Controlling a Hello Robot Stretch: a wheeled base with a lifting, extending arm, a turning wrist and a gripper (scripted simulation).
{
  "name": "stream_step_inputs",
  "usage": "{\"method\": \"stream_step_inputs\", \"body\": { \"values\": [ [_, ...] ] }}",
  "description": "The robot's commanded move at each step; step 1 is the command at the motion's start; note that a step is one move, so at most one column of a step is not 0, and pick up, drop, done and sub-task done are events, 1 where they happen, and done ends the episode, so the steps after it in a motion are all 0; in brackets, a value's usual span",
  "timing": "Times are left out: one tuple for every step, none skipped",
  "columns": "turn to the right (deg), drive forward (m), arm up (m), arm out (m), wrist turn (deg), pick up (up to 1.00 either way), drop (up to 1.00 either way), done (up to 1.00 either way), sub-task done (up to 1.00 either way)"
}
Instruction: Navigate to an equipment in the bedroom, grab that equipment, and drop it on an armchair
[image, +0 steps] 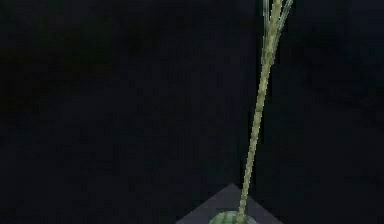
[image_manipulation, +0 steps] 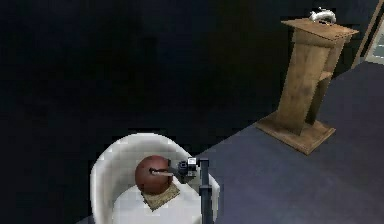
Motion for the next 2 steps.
{"method": "stream_step_inputs", "body": {
  "values": [
    [0.0,0.0,0.1,0.0,0.0,0.0,0.0,0.0,0.0],
    [0.0,0.0,0.0,-0.08,0.0,0.0,0.0,0.0,0.0]
  ]
}}
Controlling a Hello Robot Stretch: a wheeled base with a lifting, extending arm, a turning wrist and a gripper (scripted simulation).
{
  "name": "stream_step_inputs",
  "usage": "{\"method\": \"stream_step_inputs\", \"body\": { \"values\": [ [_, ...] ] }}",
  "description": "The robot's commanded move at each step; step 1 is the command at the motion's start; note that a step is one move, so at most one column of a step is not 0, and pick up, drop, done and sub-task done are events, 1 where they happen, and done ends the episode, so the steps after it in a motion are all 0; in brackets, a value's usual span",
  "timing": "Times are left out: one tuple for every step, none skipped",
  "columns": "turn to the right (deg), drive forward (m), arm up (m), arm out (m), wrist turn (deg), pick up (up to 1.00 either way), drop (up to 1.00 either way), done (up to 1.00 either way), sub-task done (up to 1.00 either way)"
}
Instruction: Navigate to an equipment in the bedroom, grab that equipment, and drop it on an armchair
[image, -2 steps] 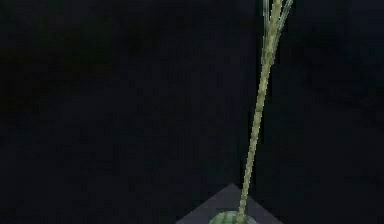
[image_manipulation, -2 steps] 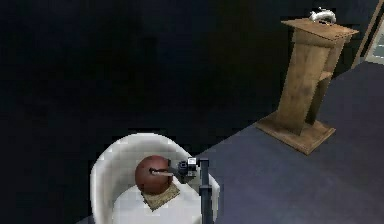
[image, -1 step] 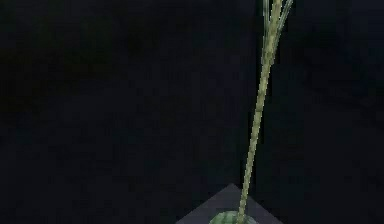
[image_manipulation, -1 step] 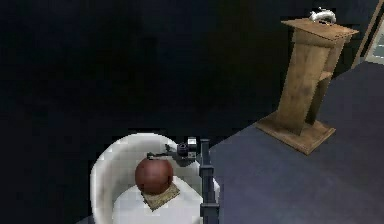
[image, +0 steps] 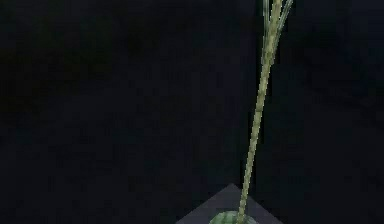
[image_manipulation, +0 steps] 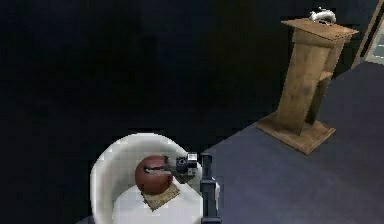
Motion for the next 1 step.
{"method": "stream_step_inputs", "body": {
  "values": [
    [0.0,0.0,0.0,0.0,0.0,0.0,0.0,1.0,0.0]
  ]
}}
